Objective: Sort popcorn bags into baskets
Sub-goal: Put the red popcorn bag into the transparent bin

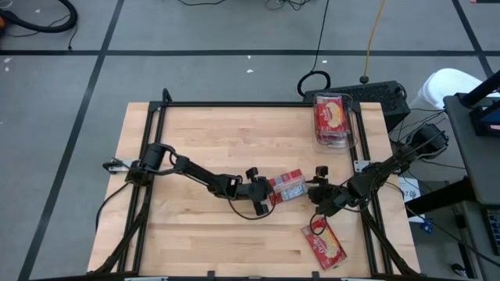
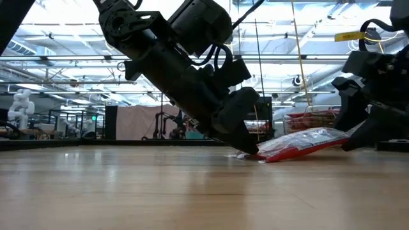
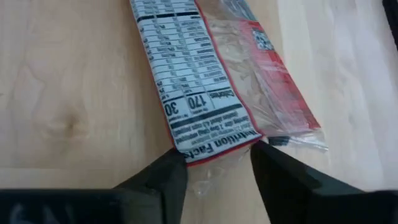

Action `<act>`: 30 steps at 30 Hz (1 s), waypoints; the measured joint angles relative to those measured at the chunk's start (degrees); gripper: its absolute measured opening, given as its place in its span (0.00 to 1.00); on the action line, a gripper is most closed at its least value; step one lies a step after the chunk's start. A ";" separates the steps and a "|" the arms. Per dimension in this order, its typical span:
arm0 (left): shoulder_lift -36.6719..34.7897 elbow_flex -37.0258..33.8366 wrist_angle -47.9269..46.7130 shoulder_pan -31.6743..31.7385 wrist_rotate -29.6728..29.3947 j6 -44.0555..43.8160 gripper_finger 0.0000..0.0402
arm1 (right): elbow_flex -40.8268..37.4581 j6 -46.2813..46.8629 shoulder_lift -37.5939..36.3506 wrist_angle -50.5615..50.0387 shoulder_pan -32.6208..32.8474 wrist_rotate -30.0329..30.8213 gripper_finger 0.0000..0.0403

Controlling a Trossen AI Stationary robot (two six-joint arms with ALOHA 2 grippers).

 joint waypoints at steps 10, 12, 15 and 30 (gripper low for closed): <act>-0.63 0.02 -0.44 -0.01 0.26 0.15 0.10 | 0.00 9.34 1.29 2.32 -0.02 -2.01 0.06; -1.99 -0.02 -2.10 -0.01 0.79 0.81 0.10 | 0.04 10.89 1.29 3.82 -0.02 -3.20 0.02; -5.76 -0.11 -6.15 -0.01 0.40 2.72 0.10 | 0.07 14.60 1.20 7.21 -0.18 -3.17 0.02; -14.32 0.08 1.10 -2.77 -5.77 16.22 0.44 | 0.15 29.42 0.28 24.78 -12.39 -5.92 0.00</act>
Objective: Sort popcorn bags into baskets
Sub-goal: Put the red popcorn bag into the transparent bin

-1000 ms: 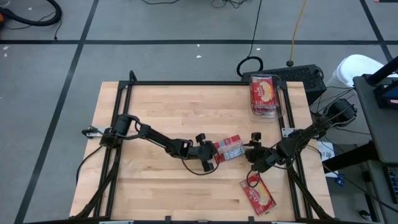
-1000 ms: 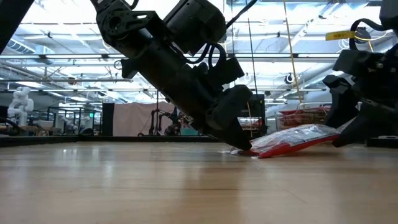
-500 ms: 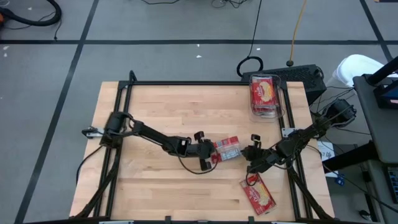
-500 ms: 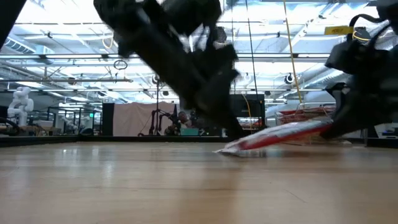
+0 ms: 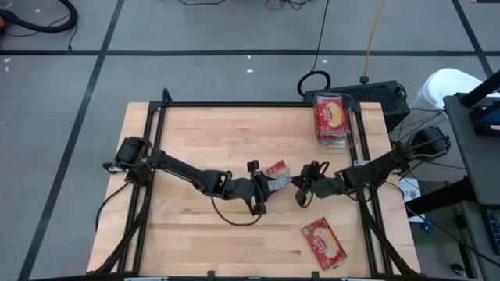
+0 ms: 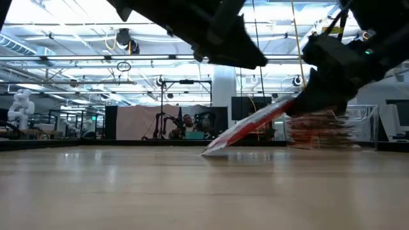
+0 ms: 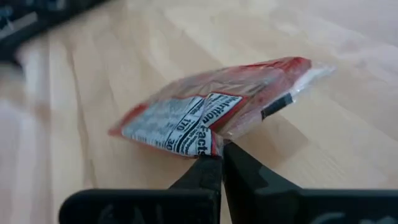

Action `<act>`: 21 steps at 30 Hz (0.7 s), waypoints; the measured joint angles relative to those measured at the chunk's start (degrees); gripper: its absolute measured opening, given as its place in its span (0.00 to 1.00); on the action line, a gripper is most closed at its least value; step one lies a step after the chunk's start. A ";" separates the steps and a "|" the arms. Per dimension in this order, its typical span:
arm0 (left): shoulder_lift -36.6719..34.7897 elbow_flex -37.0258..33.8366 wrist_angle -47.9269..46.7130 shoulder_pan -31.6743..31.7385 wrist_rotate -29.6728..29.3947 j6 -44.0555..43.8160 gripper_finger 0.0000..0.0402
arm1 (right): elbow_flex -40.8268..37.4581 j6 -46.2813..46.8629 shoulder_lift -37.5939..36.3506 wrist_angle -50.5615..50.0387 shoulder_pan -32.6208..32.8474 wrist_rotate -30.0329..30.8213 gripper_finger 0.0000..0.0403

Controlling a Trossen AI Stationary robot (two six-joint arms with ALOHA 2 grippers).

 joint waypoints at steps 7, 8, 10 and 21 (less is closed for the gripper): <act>5.23 -0.03 4.13 -1.97 -6.57 -0.07 0.76 | 0.00 -0.62 0.02 6.00 -2.51 -0.32 0.00; 6.18 -0.03 4.94 -2.19 -8.06 -0.06 0.78 | 0.00 -0.83 0.02 6.56 -2.84 -0.87 0.00; 8.04 -0.03 6.27 -2.58 -11.65 -0.07 0.81 | 0.00 -1.23 0.02 7.15 -3.53 -1.97 0.00; 15.34 -0.01 13.82 -2.88 -22.64 1.23 0.77 | 0.00 -0.13 0.02 7.21 -5.05 -3.30 0.00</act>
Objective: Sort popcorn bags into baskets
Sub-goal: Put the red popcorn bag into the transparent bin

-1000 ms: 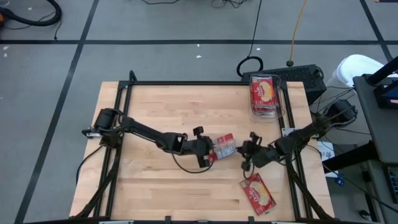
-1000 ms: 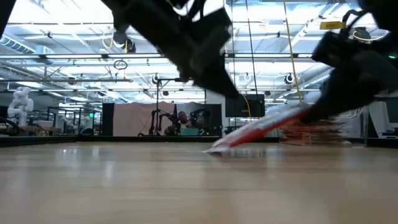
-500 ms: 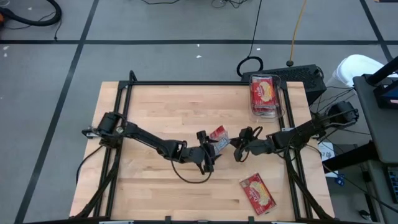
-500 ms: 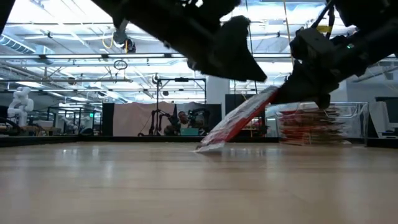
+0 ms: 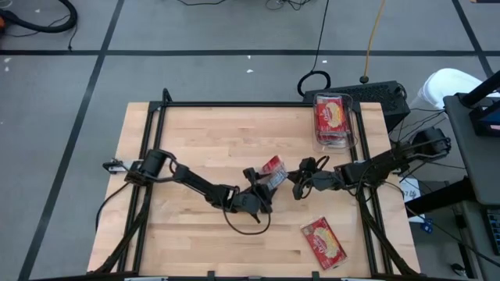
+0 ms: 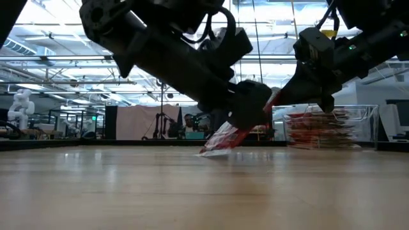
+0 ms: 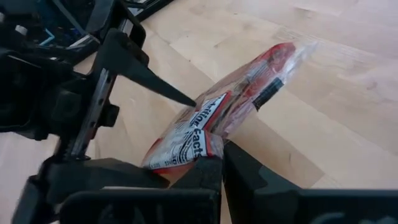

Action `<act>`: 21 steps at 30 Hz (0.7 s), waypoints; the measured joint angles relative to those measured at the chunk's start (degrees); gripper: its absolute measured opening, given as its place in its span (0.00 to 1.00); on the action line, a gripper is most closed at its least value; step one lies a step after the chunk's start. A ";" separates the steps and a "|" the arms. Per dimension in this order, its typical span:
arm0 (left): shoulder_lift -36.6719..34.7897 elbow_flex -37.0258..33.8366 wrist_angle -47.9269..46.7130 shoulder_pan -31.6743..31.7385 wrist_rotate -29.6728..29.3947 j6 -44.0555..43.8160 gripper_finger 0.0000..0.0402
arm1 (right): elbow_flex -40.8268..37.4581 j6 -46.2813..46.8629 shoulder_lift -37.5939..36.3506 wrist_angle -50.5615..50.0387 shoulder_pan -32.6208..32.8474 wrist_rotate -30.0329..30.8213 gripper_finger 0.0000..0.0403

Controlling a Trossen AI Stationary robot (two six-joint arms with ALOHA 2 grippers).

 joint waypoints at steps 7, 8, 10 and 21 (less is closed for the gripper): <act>0.20 0.02 -1.42 0.46 -8.28 0.61 0.68 | -0.02 0.02 0.00 0.22 0.00 -0.18 0.00; 0.20 0.02 -1.37 0.65 -8.69 1.77 0.66 | -0.02 0.04 0.00 0.35 0.00 -0.53 0.00; 0.20 0.02 -1.08 1.11 -8.76 3.80 0.60 | -0.02 -0.01 0.00 0.36 0.00 -1.37 0.00; -0.84 0.02 -2.59 2.51 0.11 8.60 0.10 | -0.04 -4.71 -0.04 0.50 0.04 -6.06 0.00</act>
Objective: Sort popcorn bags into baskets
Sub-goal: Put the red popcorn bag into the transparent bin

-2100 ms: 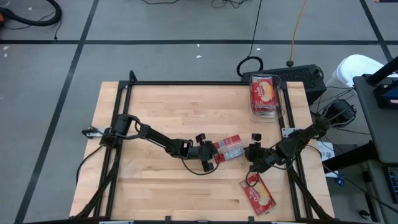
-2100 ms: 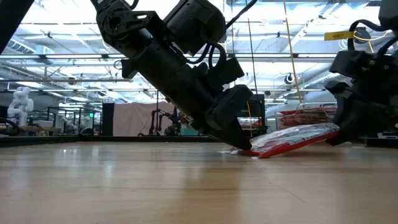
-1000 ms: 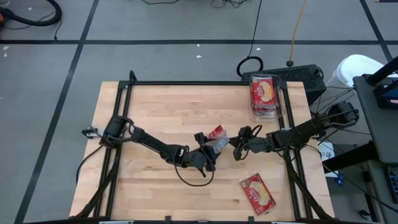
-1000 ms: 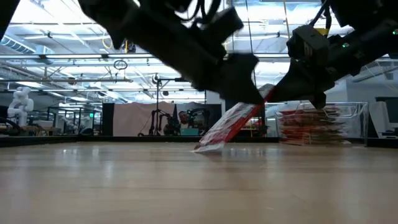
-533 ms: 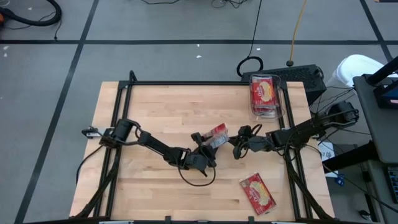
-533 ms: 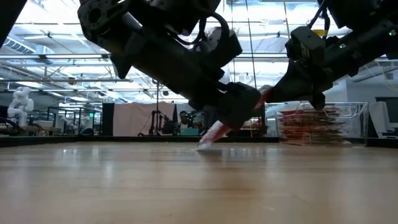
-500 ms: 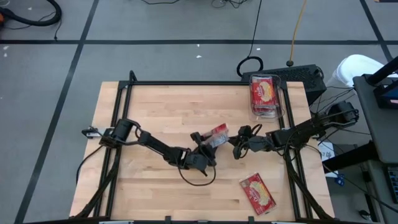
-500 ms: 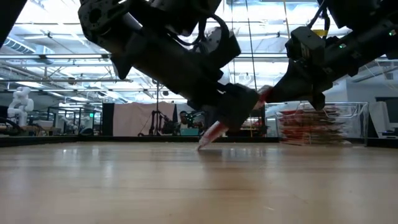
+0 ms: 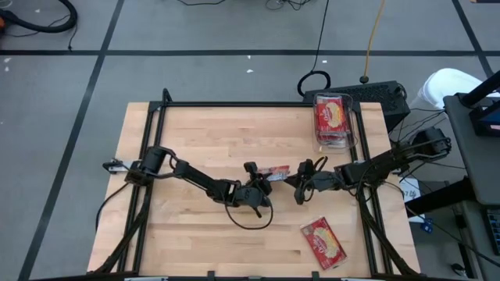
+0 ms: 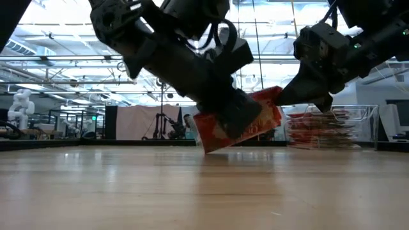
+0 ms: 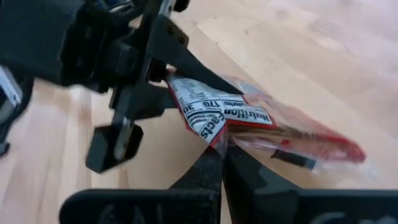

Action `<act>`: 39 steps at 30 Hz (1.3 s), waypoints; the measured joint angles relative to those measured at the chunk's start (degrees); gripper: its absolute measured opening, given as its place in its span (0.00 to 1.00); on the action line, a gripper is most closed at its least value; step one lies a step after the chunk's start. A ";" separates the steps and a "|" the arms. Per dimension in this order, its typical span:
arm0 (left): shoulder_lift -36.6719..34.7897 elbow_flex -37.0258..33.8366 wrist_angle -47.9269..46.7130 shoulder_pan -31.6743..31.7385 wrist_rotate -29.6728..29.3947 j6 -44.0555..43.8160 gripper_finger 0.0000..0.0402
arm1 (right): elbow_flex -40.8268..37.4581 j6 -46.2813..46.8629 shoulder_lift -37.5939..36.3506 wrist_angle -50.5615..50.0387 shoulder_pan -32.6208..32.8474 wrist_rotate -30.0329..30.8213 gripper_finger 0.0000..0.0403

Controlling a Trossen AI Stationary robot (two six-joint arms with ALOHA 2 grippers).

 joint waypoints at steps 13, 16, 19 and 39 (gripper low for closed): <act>-14.46 0.02 -20.58 3.85 17.79 -14.63 0.15 | 0.00 -29.11 -10.91 -0.11 0.00 -1.01 0.24; -17.09 0.02 -23.47 5.17 19.20 -16.58 0.09 | 0.00 -32.10 -12.59 0.24 0.00 -0.87 0.30; -19.68 0.02 -27.65 6.55 23.54 -14.98 0.04 | -0.02 -33.65 -12.88 -0.09 -0.02 -0.48 0.33; -18.90 0.04 -40.22 6.53 38.84 -20.12 0.06 | 19.79 -28.36 2.15 -12.87 -2.67 -5.42 0.34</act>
